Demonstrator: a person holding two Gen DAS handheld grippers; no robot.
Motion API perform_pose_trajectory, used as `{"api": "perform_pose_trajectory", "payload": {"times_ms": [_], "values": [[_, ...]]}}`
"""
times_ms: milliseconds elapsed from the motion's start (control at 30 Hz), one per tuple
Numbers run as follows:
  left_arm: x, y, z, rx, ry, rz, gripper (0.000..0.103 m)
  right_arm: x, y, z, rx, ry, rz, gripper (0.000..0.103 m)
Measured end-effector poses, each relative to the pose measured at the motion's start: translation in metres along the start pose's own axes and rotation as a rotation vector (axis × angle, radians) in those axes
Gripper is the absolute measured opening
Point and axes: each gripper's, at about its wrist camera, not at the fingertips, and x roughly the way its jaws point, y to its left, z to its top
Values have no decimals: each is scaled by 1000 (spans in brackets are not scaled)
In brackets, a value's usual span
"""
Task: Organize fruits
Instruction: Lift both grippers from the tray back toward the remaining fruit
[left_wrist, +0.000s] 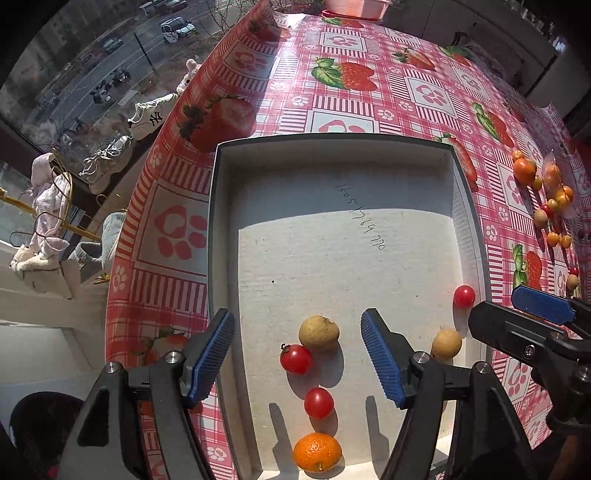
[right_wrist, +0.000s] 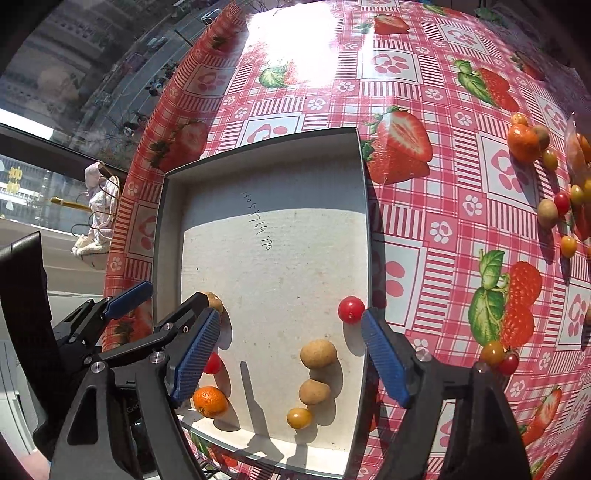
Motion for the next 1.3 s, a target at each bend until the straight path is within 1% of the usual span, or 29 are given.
{"api": "perform_pose_trajectory", "payload": {"times_ms": [100,267,500,633,800,900,967,1033,1100,1167,1233,1300], "values": [[-6,-23,-5,42,-1,-13,72,-6,-17,-6,53,-5,-14,82],[-13,-62,-11,139,-5,-36,72,-16,-67,-29,173,2,-57,82],[-24,-129,-12,286,-23,-81,72,-34,-138,-65,335,-5,-122,82],[-25,-164,-16,351,-12,-122,72,-43,-174,-84,406,-5,-157,82],[-16,-201,-27,407,20,-135,72,-51,-204,-99,457,-1,-178,82],[-7,-215,-32,416,39,-129,72,-51,-211,-99,434,-1,-166,82],[-1,-221,-35,418,47,-131,72,-50,-209,-94,376,-4,-159,82],[4,-225,-38,419,60,-133,72,-45,-202,-84,291,-2,-164,82],[8,-227,-41,419,70,-127,72,-40,-196,-78,207,7,-157,76],[12,-227,-42,415,79,-122,72,-33,-191,-72,137,20,-145,62],[15,-226,-43,406,86,-119,72,-27,-188,-66,88,27,-123,58],[18,-225,-44,397,91,-120,72,-22,-183,-62,48,27,-88,58]]}}
